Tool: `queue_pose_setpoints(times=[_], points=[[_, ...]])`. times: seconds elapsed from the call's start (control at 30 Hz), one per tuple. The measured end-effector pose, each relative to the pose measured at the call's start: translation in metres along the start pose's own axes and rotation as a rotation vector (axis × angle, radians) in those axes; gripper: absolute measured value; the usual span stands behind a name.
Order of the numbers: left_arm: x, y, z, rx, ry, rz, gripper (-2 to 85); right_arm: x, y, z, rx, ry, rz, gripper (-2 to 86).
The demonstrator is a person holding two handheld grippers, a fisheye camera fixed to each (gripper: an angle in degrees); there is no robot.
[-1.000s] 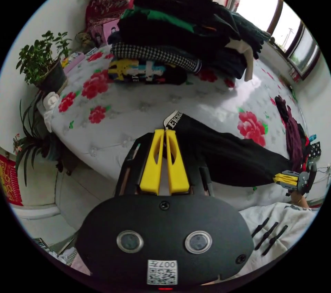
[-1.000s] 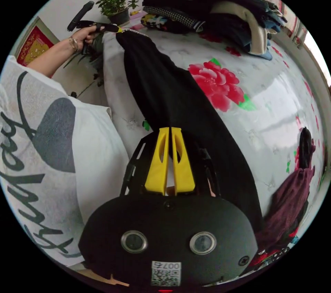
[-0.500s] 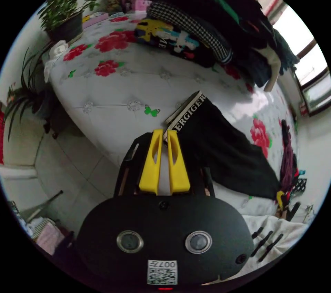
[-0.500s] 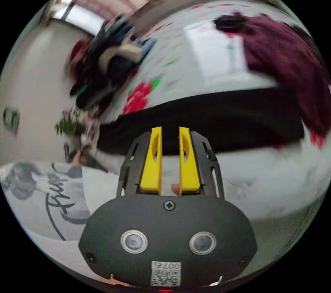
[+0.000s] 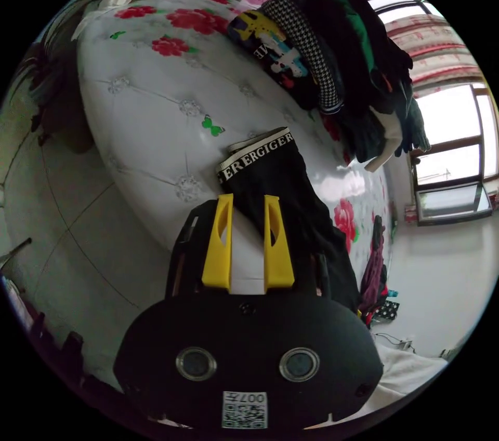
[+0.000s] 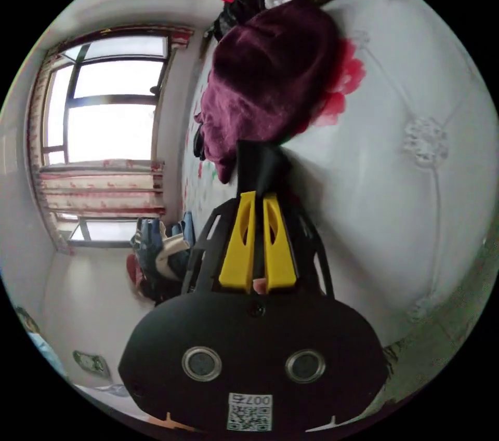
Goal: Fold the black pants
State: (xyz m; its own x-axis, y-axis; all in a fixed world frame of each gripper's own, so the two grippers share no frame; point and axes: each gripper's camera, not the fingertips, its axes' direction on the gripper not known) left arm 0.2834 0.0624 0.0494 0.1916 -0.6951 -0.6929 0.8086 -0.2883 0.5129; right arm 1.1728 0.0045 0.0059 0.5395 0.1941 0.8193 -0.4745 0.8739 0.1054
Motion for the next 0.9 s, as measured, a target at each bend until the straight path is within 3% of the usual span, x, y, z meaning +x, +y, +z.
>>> queue_pose_setpoints(times=[0.07, 0.23, 0.37, 0.43, 0.6, 0.9], points=[[-0.005, -0.001, 0.000, 0.009, 0.010, -0.017, 9.3, -0.038, 0.004, 0.010, -0.057, -0.030, -0.162, 0.5], [-0.014, -0.006, 0.003, 0.025, 0.013, -0.032, 9.4, -0.183, 0.101, 0.068, -0.406, -0.062, -0.843, 0.5], [-0.011, -0.010, 0.014, 0.038, 0.007, -0.021, 9.9, -0.216, 0.207, 0.133, -0.750, -0.081, -1.116, 1.7], [-0.011, -0.012, 0.017, 0.050, 0.024, -0.036, 10.0, -0.209, 0.262, 0.170, -0.964, 0.002, -1.201, 2.3], [-0.014, -0.013, 0.019, 0.057, 0.076, -0.057, 10.4, -0.194, 0.279, 0.170, -0.994, 0.094, -1.257, 2.8], [-0.027, -0.023, 0.018, 0.142, 0.091, -0.110, 11.3, -0.138, 0.206, 0.116, -0.799, 0.120, -0.935, 1.7]])
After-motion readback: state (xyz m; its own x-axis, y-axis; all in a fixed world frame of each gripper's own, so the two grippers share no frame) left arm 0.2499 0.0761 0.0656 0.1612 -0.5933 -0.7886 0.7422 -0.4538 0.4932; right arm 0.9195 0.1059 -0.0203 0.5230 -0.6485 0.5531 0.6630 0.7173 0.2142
